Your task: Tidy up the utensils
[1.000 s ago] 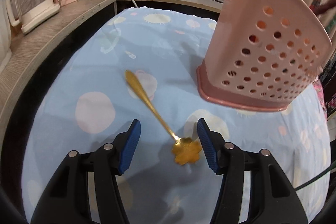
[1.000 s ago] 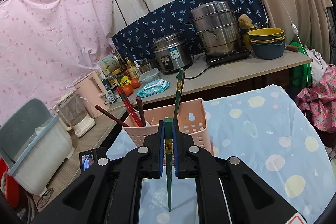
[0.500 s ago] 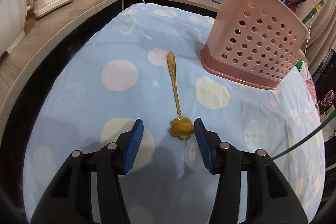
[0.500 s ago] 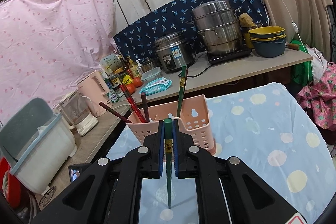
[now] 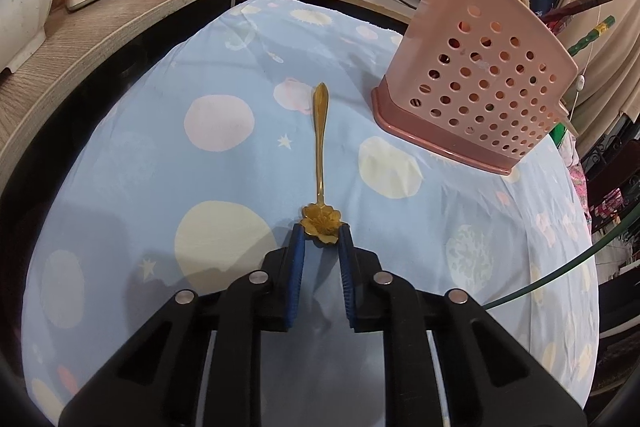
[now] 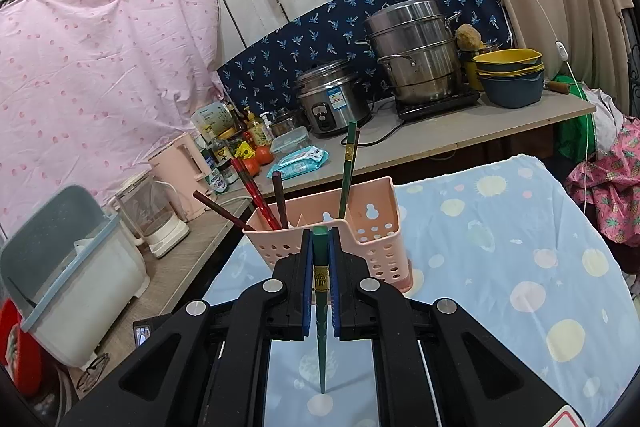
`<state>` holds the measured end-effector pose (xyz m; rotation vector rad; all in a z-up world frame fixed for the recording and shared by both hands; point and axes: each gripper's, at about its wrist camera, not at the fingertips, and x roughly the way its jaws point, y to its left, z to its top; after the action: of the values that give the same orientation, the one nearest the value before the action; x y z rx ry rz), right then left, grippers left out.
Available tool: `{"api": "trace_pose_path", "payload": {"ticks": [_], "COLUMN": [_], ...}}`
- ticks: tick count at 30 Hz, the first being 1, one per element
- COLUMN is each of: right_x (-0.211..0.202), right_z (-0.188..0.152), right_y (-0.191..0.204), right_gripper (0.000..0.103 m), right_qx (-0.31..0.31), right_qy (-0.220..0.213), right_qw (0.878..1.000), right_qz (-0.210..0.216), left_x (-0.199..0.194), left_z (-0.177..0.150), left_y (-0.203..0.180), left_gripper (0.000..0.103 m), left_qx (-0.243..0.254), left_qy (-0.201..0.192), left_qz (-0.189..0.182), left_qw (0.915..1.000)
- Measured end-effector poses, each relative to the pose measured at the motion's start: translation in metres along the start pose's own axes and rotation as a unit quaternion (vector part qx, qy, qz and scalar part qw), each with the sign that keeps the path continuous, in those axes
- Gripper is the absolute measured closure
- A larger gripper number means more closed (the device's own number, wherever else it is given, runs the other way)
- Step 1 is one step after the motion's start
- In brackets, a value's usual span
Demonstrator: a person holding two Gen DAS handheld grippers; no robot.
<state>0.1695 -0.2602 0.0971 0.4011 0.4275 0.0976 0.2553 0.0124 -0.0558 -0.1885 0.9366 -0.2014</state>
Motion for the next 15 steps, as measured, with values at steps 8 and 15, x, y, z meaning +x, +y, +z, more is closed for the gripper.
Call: {"api": "trace_pose_path", "payload": {"ticks": [8, 15], "right_x": [-0.001, -0.007], "right_z": [0.0, -0.007], "right_y": [0.001, 0.005], "right_gripper": [0.096, 0.096], "right_qx": [0.0, 0.002], "right_qy": [0.0, 0.001], "right_qw": [1.0, 1.0], "right_qz": [0.0, 0.003], "left_x": [-0.019, -0.048], "left_z": [0.002, -0.011], "left_y": [0.0, -0.011], "left_gripper": [0.086, 0.086], "left_qx": [-0.002, 0.023], "left_qy": [-0.013, -0.012], "left_qz": [-0.011, -0.036], "left_qw": [0.9999, 0.999]}}
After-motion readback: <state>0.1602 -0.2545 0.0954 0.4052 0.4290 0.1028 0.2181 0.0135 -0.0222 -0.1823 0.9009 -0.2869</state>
